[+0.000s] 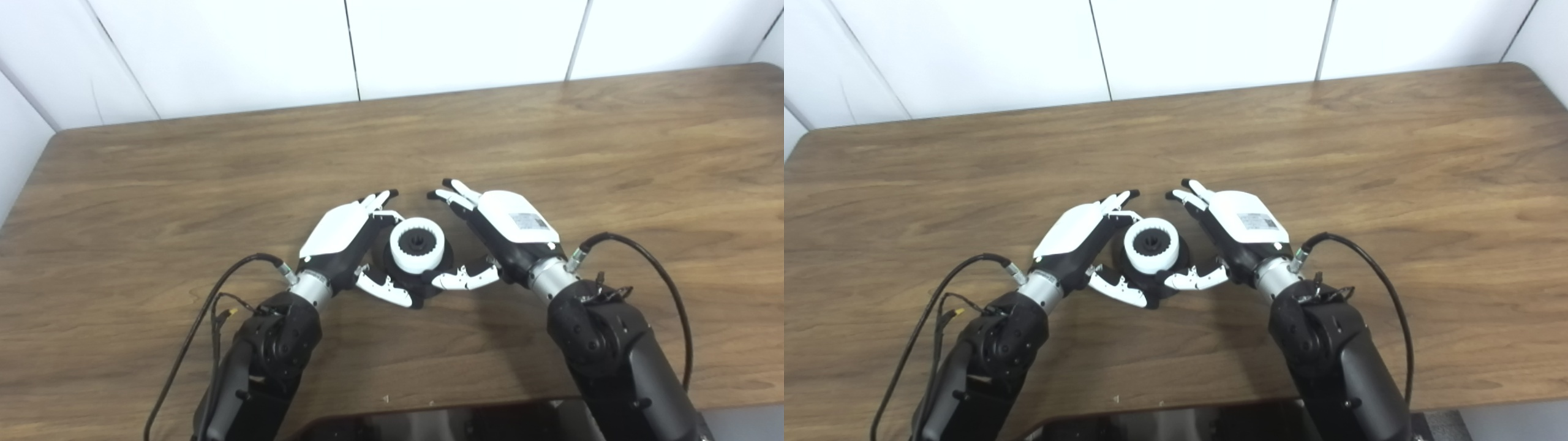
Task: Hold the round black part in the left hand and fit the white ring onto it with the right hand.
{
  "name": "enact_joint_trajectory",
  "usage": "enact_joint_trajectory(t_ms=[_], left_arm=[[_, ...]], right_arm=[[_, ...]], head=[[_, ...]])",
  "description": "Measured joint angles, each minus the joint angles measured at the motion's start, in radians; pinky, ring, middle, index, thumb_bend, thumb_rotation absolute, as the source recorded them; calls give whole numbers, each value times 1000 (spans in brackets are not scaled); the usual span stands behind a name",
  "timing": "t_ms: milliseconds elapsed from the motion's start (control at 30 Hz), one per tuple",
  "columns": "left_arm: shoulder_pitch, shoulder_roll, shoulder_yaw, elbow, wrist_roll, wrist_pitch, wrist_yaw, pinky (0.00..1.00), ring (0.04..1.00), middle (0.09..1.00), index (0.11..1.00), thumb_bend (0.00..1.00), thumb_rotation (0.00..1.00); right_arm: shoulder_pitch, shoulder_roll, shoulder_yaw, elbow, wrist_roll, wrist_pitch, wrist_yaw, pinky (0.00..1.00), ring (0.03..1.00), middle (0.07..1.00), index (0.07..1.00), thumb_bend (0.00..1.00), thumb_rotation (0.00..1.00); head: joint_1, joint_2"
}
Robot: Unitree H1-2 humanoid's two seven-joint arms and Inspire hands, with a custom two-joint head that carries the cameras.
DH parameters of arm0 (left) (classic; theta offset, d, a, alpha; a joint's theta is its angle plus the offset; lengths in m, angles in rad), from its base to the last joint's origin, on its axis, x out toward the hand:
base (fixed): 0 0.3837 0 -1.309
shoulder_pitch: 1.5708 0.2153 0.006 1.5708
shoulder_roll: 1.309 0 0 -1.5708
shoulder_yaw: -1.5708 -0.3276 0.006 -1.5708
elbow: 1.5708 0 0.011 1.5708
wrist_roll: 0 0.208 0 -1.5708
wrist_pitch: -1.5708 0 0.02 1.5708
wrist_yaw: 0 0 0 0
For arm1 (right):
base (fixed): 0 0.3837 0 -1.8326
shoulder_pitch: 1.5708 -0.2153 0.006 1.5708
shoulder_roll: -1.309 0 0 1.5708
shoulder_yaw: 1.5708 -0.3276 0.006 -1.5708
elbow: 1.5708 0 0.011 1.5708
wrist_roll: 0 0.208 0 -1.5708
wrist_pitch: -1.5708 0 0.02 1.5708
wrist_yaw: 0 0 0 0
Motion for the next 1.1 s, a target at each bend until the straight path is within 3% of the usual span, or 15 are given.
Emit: enact_joint_trajectory(t_ms=[367, 733, 800, 933, 1100], left_arm=[[0, -1, 0, 0, 0, 0, 0, 1000, 1000, 1000, 582, 951, 287], [-3, -9, -3, -10, -16, -1, -6, 1000, 1000, 1000, 585, 955, 293], [-3, -1, 4, -10, -16, -1, -6, 1000, 1000, 1000, 584, 954, 290], [-3, 7, 9, -10, -16, -1, -6, 1000, 1000, 1000, 586, 953, 290], [-3, 4, 8, -11, -16, -1, -6, 1000, 1000, 1000, 583, 952, 285]], right_arm=[[-10, -20, -6, -3, 14, 0, 38, 916, 967, 1000, 997, 1000, 457], [-31, -109, -62, -49, 113, 47, 188, 922, 1000, 1000, 1000, 1000, 416], [-21, -158, -78, -47, 125, 58, 214, 917, 1000, 1000, 1000, 1000, 425], [-24, -208, -108, -47, 141, 68, 226, 905, 1000, 1000, 1000, 1000, 432], [-29, -214, -111, -47, 158, 69, 225, 882, 995, 1000, 1000, 1000, 426]], head=[[2, 0], [-6, 2], [-6, 2], [-8, 3], [-8, 5]])
